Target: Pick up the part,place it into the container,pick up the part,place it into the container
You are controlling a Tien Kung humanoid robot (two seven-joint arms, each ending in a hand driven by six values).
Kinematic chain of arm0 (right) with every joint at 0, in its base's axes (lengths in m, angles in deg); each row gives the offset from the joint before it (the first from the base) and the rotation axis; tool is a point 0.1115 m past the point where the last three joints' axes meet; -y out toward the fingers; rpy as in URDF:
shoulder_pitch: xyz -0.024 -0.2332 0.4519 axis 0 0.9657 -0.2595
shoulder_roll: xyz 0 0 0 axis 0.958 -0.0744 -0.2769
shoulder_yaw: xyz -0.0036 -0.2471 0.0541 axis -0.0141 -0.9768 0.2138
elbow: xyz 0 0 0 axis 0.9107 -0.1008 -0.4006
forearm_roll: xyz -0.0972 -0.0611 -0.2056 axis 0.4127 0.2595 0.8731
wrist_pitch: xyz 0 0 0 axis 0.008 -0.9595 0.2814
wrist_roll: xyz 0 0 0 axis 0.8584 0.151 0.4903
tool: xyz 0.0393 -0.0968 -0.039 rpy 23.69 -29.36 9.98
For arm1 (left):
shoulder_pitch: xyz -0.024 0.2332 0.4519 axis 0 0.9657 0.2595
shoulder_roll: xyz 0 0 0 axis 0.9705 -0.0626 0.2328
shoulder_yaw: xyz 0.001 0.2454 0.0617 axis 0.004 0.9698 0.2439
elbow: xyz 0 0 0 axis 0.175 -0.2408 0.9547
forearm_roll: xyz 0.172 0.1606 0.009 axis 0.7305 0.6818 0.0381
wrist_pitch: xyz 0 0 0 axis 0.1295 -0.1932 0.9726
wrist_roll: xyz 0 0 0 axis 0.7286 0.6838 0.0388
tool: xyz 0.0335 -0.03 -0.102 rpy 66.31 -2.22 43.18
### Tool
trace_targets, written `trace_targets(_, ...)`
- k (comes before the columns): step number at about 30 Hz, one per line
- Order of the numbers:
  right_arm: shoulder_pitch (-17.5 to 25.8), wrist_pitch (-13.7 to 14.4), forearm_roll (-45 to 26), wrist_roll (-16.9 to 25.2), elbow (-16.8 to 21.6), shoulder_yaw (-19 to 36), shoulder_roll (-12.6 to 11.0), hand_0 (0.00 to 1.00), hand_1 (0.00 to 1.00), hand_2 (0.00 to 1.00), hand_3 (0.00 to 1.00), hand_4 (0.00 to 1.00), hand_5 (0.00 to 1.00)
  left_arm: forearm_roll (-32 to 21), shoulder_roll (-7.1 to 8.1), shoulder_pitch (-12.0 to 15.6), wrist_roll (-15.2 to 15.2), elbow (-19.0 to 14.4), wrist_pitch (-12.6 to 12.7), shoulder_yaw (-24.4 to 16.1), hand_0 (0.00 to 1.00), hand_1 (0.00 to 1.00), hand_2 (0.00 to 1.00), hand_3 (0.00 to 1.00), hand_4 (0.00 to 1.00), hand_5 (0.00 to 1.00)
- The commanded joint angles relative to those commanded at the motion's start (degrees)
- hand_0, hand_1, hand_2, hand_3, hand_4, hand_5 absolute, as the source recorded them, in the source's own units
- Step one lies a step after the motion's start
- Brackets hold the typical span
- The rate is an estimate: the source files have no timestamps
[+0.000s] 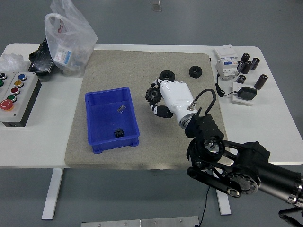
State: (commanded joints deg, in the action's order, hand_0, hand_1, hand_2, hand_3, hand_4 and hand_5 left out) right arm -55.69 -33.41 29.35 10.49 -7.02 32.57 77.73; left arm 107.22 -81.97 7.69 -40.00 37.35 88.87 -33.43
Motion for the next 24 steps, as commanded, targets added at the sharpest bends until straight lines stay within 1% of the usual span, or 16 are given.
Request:
trace_targets(2,-1.29,2.85,-2.43,0.00,0.67,-2.19,1.09,0.297,0.452,0.365,0.482,0.194,0.002,0.14,-0.07,0.02,0.08,0.00,-0.03,-0.26,0.590,0.438,0.488,0.605,0.451,0.632)
trace_targets(3,-1.85,4.45,-3.82,0.00,0.74,-3.42,1.68,0.335,0.530,0.587,0.628,0.250,0.002,0.13,-0.14,0.02,0.08,0.00,0.00,-0.62,0.590,0.439,0.488,0.605,0.453,0.636)
trace_targets(5,-2.59,7.13,-6.52,0.91,0.47,-5.67,2.76,0.335,0.530,0.587,0.628,0.250,0.002,-0.28,-0.24,-0.03,-0.01,0.00,0.19,-1.24,0.590,0.439,0.488,0.605,0.453,0.636)
trace_targets(7,-3.17,10.28,-10.18,3.33,-0.21,-8.49,3.93,0.335,0.530,0.587,0.628,0.250,0.002,-0.45,-0.20,-0.30,-0.08,0.00,0.24,-1.65,0.590,0.439,0.488,0.605,0.453,0.636)
trace_targets(8,-3.39,11.37,-11.53,3.68,-0.46,-9.55,4.28,0.335,0.530,0.587,0.628,0.250,0.002,-0.54,-0.13,-0.45,-0.09,0.00,0.22,-1.62,0.590,0.439,0.488,0.605,0.453,0.636)
trace_targets(9,-3.63,12.40,-12.88,3.66,-0.64,-10.62,4.57,0.368,0.655,0.718,0.719,0.353,0.175,-0.65,-0.04,-0.58,-0.07,0.00,0.18,-1.52,0.590,0.437,0.487,0.604,0.452,0.637)
trace_targets(10,-3.80,12.94,-13.87,3.48,-0.73,-11.26,4.74,0.368,0.655,0.718,0.719,0.353,0.175,-0.74,0.03,-0.66,-0.05,0.00,0.13,-1.44,0.590,0.437,0.487,0.604,0.452,0.637)
trace_targets(14,-4.57,13.05,-15.36,2.60,-0.82,-12.92,5.34,0.368,0.655,0.718,0.719,0.353,0.175,-0.17,0.23,-0.88,0.59,0.00,-0.12,-1.52,0.590,0.437,0.487,0.604,0.452,0.637)
trace_targets(15,-4.64,12.93,-15.75,2.57,-0.86,-13.11,5.44,0.393,0.749,0.846,0.898,0.459,0.215,0.13,0.19,-0.89,0.83,0.00,-0.14,-1.71,0.589,0.437,0.481,0.600,0.452,0.639)
trace_targets(20,-4.72,12.80,-17.53,2.66,-0.99,-13.64,5.62,0.393,0.749,0.846,0.898,0.459,0.215,1.49,-0.03,-0.87,1.71,0.00,-0.28,-2.50,0.589,0.437,0.481,0.600,0.452,0.639)
trace_targets(21,-4.71,12.77,-17.82,2.70,-1.01,-13.70,5.63,0.417,0.807,0.951,0.998,0.545,0.256,1.71,-0.07,-0.87,1.83,0.00,-0.32,-2.60,0.589,0.437,0.481,0.601,0.454,0.640)
trace_targets(24,-4.62,12.38,-18.17,2.66,-0.97,-13.65,5.64,0.417,0.807,0.951,0.998,0.545,0.256,2.06,-0.13,-0.87,1.99,0.00,-0.37,-2.72,0.589,0.437,0.481,0.601,0.454,0.640)
